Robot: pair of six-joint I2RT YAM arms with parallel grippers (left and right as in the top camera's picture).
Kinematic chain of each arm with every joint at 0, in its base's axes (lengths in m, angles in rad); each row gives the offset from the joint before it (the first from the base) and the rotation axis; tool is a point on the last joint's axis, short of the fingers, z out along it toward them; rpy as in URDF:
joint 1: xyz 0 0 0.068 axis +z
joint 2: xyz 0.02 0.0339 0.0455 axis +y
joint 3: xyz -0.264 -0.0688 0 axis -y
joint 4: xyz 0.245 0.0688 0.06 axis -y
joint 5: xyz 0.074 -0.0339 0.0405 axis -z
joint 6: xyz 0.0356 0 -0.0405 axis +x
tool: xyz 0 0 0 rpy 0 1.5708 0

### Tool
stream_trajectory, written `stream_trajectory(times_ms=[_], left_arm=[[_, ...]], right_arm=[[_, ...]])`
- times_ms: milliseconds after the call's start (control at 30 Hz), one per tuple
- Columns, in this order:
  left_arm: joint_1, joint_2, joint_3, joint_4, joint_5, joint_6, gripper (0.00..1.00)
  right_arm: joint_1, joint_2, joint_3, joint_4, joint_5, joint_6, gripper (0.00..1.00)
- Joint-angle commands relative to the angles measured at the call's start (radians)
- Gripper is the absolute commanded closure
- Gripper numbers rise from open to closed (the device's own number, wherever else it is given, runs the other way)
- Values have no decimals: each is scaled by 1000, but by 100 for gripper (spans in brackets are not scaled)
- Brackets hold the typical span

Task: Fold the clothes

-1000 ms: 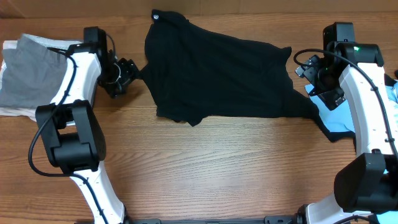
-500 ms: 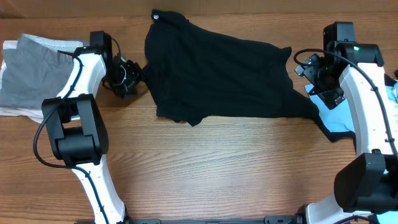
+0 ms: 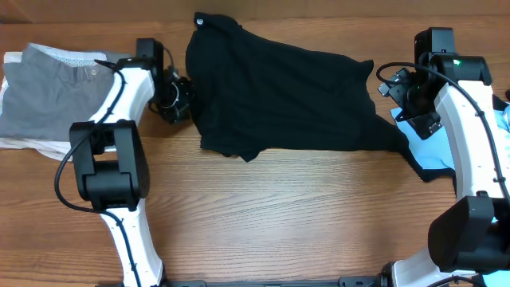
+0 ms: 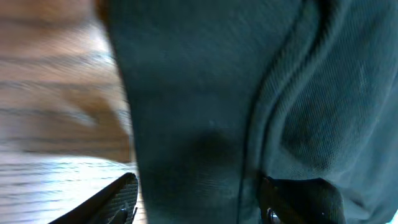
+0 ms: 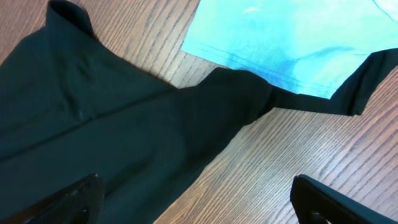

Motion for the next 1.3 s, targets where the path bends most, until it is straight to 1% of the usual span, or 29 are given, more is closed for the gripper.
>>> stream_trajectory(times_ms=[0,267,300,767,800,933,967,1100,1133,1267], left_arm=[[0,0,-4,-3,-36,-24,35],[42,5,-4,-31,-48,-20,37],[43,10,-4,-33,-48,-20,38],[40,77,-4,-32,-28,-8,39],[40,77,-4,-31,-28,-8,43],[40,77,-4,-35,-33,-8,65],[40,77,-4,-35,-33,-8,69],[48,77,0,-51,-41,0,94],[51,76,5,-62,-51,4,96],[62,61,53,-158,-143,27,96]], right_arm=[[1,-32,-1,1,-1,-23,0],[1,-32,-1,-1,-1,-26,0],[1,-32,-1,-1,-1,-26,0],[1,-32,-1,-2,-1,-26,0],[1,-32,-1,-1,-1,-26,0],[1,-32,-1,-1,-1,-26,0],[1,-32,-1,-1,-1,-26,0],[1,-32,-1,-1,-1,-26,0],[1,-32,-1,-1,-2,-26,0],[2,-32,-4,-1,-8,-27,0]])
